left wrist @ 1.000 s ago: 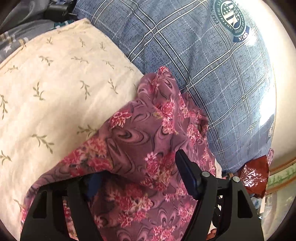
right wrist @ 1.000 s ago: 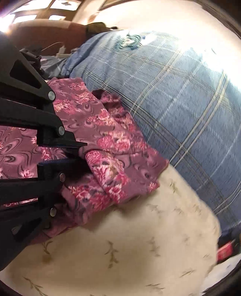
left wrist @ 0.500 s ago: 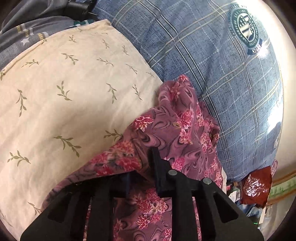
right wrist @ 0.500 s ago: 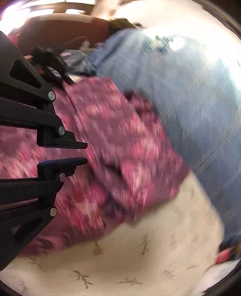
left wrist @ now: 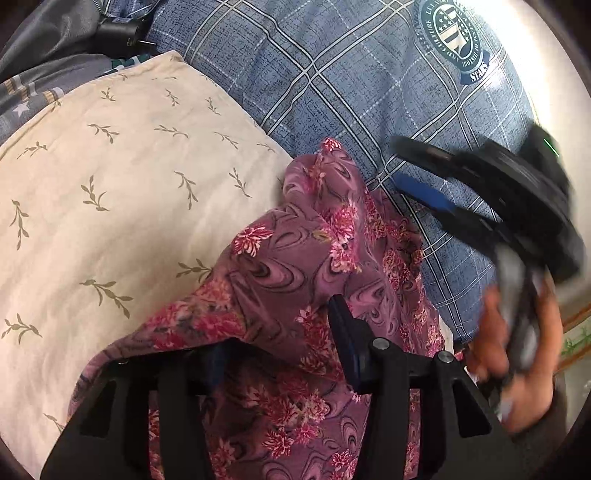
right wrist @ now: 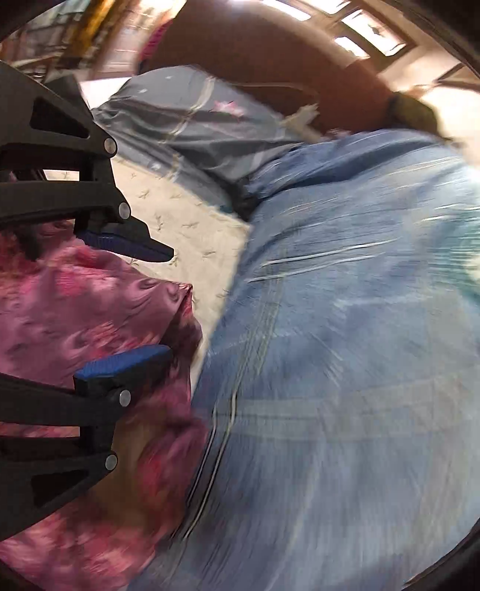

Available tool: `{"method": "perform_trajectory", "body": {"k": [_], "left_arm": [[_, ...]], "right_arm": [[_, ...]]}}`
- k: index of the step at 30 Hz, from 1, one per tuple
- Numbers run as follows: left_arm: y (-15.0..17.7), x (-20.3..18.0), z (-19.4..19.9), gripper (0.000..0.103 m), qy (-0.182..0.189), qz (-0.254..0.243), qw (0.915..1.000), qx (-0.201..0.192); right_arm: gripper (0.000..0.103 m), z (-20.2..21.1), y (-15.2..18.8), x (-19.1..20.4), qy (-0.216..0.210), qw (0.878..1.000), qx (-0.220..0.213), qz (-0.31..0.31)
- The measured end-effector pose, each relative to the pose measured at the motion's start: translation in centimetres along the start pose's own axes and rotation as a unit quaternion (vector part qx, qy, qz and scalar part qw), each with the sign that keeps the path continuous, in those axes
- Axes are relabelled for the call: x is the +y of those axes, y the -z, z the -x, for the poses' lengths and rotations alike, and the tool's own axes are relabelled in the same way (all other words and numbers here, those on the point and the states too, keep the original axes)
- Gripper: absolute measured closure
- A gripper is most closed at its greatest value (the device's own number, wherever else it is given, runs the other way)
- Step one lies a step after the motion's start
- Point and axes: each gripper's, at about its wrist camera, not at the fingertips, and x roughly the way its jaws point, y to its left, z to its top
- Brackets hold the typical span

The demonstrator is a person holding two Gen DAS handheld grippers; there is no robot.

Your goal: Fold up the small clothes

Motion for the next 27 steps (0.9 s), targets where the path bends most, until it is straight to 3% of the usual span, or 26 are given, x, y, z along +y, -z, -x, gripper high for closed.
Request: {"method": "perform_trajectory", "body": {"k": [5,6,7,9,11,13,15,16,18,19,21,23,25,27], "left_arm": [[-0.1,0.1,0.0,0.055,0.004,0.001,1.0000,-0.001],[-0.2,0.2,0.0,0.055,0.005,0.002,1.0000,-0.003],[-0.2,0.2,0.0,0.056,0.005,0.003,1.0000,-0.005],[-0.1,0.1,0.2,0.062,-0.003,0.001,0.9999,-0.012],[0.0,0.5,1.0,0.067,-0.023,0.005,0.9993,-0.031],[-0.2,1.1,1.7,0.069,-0.042,0.015,0.9975,-0.055],[-0.4,1.5,1.8,0.070,-0.043,0.025,0.9972,-0.055],[-0.4,1.7,1.6,0.070,-0.051,0.026,0.9971,-0.050],[-0.4,1.9,1.5,0.070,-0.054,0.028,0.9970,-0.047],[-0.4,1.8,1.7,0.070,-0.056,0.028,0.9969,-0.049],[-0.2,1.7,2.6,0.070,-0.056,0.033,0.9962,-0.058],[0.1,1.6,3.5,0.070,-0.048,0.045,0.9959,-0.063],[0.7,0.8,4.4,0.070,-0.035,0.043,0.9957,-0.074],[1.1,-0.6,5.6,0.065,-0.041,0.019,0.9938,-0.101]], "right_arm": [[0.053,-5.4,-0.7,0.7,0.002,0.992,0.112,0.054],[0.063,-5.8,-0.3,1.1,0.014,0.990,0.118,0.078],[0.094,-5.9,0.3,1.9,0.032,0.986,0.118,0.116],[0.098,-5.3,0.9,2.9,0.056,0.980,0.103,0.160],[0.098,-3.3,-0.1,3.1,0.005,0.989,0.041,0.140],[0.098,-0.6,-0.6,2.5,-0.074,0.990,-0.042,0.113],[0.097,-1.8,-0.8,1.4,-0.071,0.993,-0.040,0.087],[0.091,-3.5,-0.5,0.7,-0.039,0.997,-0.021,0.070],[0.090,-7.1,0.6,-0.9,0.037,0.997,0.037,0.050],[0.090,-7.4,0.8,-1.2,0.045,0.997,0.043,0.042],[0.090,-5.5,1.4,-2.2,0.014,1.000,0.001,0.009],[0.088,-1.5,2.2,-3.4,-0.046,0.997,-0.056,-0.037],[0.075,0.4,3.4,-3.8,-0.101,0.991,-0.067,-0.053],[0.068,1.4,5.4,-4.2,-0.108,0.991,-0.054,-0.054]]}}
